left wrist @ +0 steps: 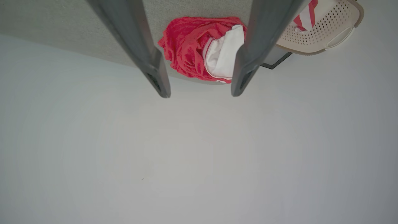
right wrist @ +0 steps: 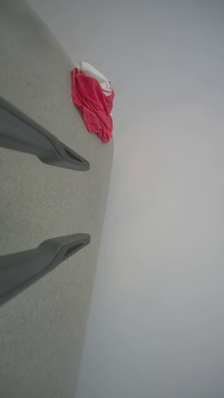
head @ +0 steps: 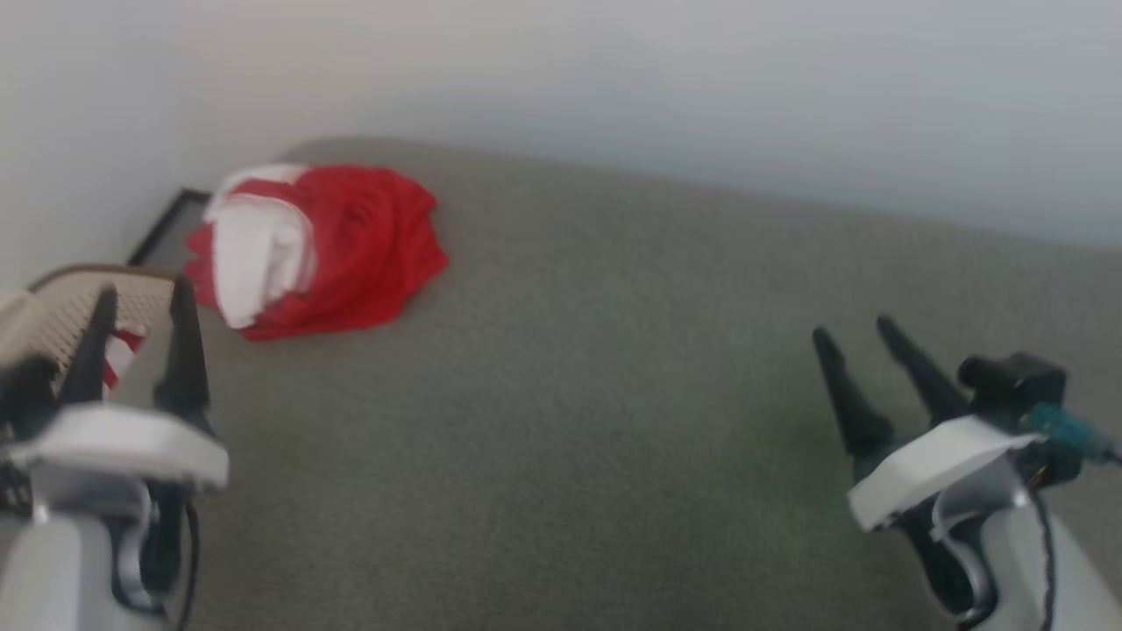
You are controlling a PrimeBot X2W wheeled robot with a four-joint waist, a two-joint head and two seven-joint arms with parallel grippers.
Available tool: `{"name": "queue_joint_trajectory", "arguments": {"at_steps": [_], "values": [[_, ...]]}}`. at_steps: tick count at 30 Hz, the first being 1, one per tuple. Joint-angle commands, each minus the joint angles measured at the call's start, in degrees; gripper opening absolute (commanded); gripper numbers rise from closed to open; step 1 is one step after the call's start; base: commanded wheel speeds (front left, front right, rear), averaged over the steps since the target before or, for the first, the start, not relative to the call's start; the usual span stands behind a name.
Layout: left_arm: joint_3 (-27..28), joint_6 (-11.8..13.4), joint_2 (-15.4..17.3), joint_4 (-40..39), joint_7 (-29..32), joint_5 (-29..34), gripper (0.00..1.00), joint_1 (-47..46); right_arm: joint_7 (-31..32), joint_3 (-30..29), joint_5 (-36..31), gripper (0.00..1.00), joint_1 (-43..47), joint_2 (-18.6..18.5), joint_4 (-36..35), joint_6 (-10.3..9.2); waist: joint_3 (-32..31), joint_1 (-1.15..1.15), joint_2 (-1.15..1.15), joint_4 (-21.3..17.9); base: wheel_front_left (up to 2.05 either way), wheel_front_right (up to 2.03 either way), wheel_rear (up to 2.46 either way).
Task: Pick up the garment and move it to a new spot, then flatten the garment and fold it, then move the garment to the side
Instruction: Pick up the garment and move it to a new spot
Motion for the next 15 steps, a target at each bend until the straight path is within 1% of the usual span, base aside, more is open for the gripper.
{"name": "queue_joint_trajectory", "arguments": {"at_steps": [1,3,5,9,15], "values": [[-0.2,-0.3,0.7,0.8,0.5,0.2,1.00,-2.1,0.3,-0.3,-0.1,1.00,-0.9,-0.6,-0.8,-0.01,4.3,0.00,0.00,-2.5,0.00,0.00,0.00],[-0.3,-0.5,1.0,2.5,1.4,-0.8,1.00,-5.7,0.8,-0.4,-0.1,1.00,-2.1,-1.4,-2.4,0.00,6.9,0.00,0.00,-3.7,0.00,0.00,0.00],[-0.8,-0.7,2.7,4.7,2.5,-0.3,1.00,-9.0,1.3,-0.6,-0.1,1.00,-3.0,-2.3,-3.9,-0.01,9.3,0.00,0.00,-4.8,0.00,0.00,0.00],[-1.4,-1.3,4.4,10.1,5.1,-1.2,1.00,-16.2,2.2,-1.2,0.0,1.00,-4.8,-3.7,-6.9,0.00,13.9,0.00,0.00,-6.8,0.00,0.00,0.00],[-2.8,-2.0,7.7,20.8,10.1,-1.6,1.00,-26.6,3.5,-2.1,0.0,1.00,-7.3,-5.3,-11.6,-0.01,20.6,0.00,0.00,-9.4,0.00,0.00,0.00]]}}
